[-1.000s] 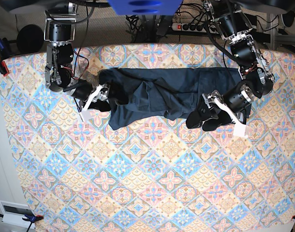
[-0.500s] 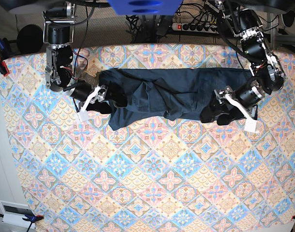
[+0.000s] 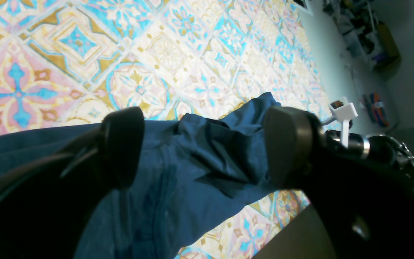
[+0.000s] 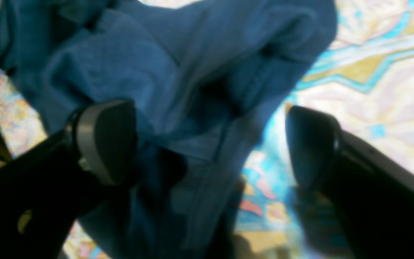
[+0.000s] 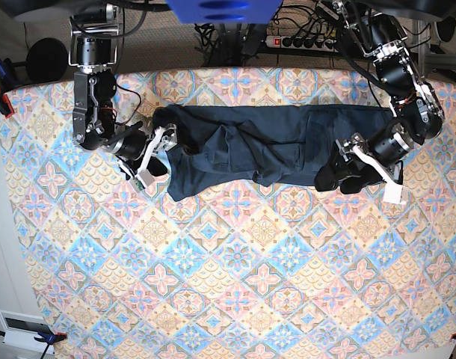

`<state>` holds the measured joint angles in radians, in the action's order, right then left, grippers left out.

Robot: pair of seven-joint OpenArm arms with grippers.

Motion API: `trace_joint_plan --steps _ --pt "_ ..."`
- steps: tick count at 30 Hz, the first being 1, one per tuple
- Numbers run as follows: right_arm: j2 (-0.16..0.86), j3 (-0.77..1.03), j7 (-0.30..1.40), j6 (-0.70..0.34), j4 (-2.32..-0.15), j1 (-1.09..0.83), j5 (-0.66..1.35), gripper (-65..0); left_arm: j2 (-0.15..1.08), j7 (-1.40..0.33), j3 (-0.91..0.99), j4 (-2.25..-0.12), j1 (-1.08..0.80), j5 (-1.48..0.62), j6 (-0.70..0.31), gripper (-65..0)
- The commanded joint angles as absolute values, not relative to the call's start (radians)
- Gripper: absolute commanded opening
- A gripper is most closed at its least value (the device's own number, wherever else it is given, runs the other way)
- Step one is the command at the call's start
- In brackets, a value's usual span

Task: Layout the t-shirt on the table in an organized manner, then fold the t-shirt properly
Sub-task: 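Move the left gripper to the strip's middle and grasp the fabric, then fold the strip's end over toward the right gripper with the left gripper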

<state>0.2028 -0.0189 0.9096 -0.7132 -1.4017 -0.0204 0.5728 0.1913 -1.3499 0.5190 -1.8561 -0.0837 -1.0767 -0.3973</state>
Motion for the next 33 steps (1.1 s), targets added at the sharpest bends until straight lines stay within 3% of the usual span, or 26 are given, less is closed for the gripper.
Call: trace_joint_plan --steps 1,13,23,28,33 --pt "0.217 -0.013 0.932 -0.698 -1.414 -0.015 0.524 0.0 0.202 -1.33 0.522 -1.87 -0.073 -1.104 -0.401 -13.4" --pt "0.217 -0.012 0.944 -0.698 -1.503 -0.016 0.245 0.0 0.196 -1.331 0.516 -1.87 -0.074 -1.102 -0.401 -13.4" --pt "0.211 -0.019 0.974 -0.698 -1.511 -0.019 0.317 0.0 0.007 -1.33 0.501 -1.87 -0.067 -1.099 -0.401 -13.4" --pt "0.166 -0.012 1.017 -0.698 -1.512 -0.019 0.377 0.0 -0.082 -1.328 0.372 -1.87 -0.067 -1.073 -0.4 -13.4" --pt "0.163 -0.012 1.018 -0.698 -1.546 -0.019 0.381 0.0 -0.094 -1.273 0.255 -1.87 -0.067 -0.963 -0.4 -13.4"
